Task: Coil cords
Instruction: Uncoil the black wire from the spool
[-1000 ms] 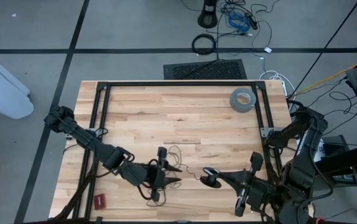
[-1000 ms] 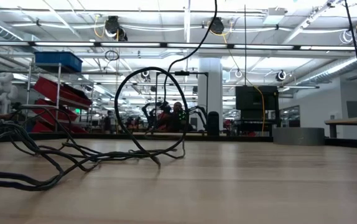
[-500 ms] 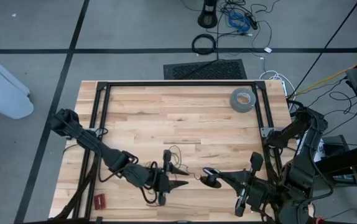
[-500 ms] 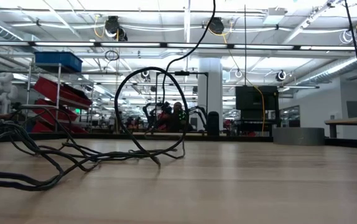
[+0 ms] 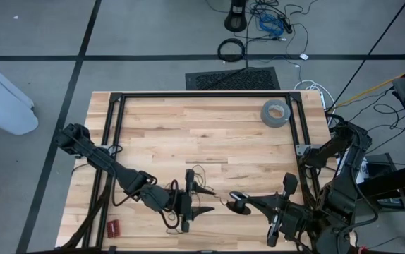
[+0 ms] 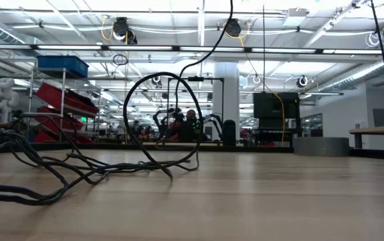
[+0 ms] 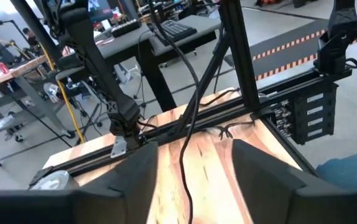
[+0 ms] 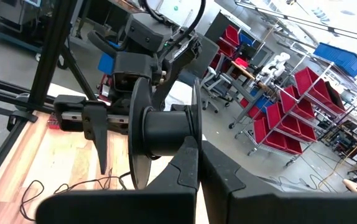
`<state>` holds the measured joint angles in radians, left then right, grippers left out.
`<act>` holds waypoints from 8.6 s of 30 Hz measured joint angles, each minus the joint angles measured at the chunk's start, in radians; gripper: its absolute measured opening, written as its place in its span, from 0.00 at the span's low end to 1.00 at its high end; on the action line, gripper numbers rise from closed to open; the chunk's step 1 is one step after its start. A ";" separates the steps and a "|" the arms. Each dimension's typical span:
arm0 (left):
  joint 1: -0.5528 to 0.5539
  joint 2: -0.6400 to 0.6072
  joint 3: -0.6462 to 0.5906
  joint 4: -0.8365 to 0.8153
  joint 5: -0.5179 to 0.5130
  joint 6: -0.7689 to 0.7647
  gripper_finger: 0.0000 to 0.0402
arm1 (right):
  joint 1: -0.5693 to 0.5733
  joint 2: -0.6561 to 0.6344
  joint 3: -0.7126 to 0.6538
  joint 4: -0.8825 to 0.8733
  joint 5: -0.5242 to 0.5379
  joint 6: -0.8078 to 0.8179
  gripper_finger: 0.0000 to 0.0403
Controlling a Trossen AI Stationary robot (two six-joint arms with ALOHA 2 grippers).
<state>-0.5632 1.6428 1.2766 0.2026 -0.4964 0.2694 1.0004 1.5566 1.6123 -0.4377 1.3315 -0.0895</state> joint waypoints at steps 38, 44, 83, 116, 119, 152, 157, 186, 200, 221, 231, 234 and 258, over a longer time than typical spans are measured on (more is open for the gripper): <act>0.018 0.067 -0.001 0.159 -0.001 0.052 0.64 | -0.006 0.000 0.000 0.002 -0.002 0.004 0.00; 0.025 0.085 -0.001 0.186 -0.001 0.072 0.64 | -0.006 0.000 0.000 0.002 -0.002 0.004 0.00; 0.029 0.085 -0.001 0.189 0.003 0.079 0.50 | -0.006 0.000 0.000 0.001 -0.002 0.003 0.00; 0.015 0.085 0.000 0.178 -0.095 0.173 0.14 | -0.006 0.000 0.000 0.000 -0.002 0.004 0.00; 0.005 0.085 0.000 0.178 -0.135 0.195 0.05 | -0.006 0.000 0.000 -0.001 -0.002 0.004 0.00; -0.164 -0.036 0.000 0.147 -0.350 0.366 0.00 | -0.117 0.168 -0.001 0.127 0.223 -0.577 0.00; -0.149 -0.036 0.000 0.146 -0.270 0.338 0.00 | -0.145 0.174 0.000 0.126 0.238 -0.548 0.00; 0.020 -0.035 -0.039 -0.115 -0.119 0.071 0.00 | -0.131 0.172 0.000 0.411 0.233 -0.611 0.00; 0.069 0.007 -0.040 -0.114 0.022 0.030 0.00 | -0.132 0.172 0.000 0.526 0.179 -0.625 0.00; 0.083 0.000 -0.040 -0.403 -0.481 -0.086 0.00 | -0.084 0.171 0.000 0.592 0.182 -0.686 0.00; 0.016 -0.207 -0.031 -0.647 -0.509 -0.394 0.00 | -0.083 0.171 0.000 0.592 0.187 -0.689 0.00; -0.050 -0.265 -0.031 -0.658 -0.509 -0.418 0.00 | -0.088 0.171 0.000 0.592 0.187 -0.690 0.00; -0.256 -0.143 -0.029 -0.028 -0.161 0.268 0.00 | -0.257 0.169 0.000 0.586 0.223 -0.685 0.00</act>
<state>-0.8195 1.4995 1.2472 0.1748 -0.6573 0.5373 0.7434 1.7256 1.6123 0.1486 1.5550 -0.7744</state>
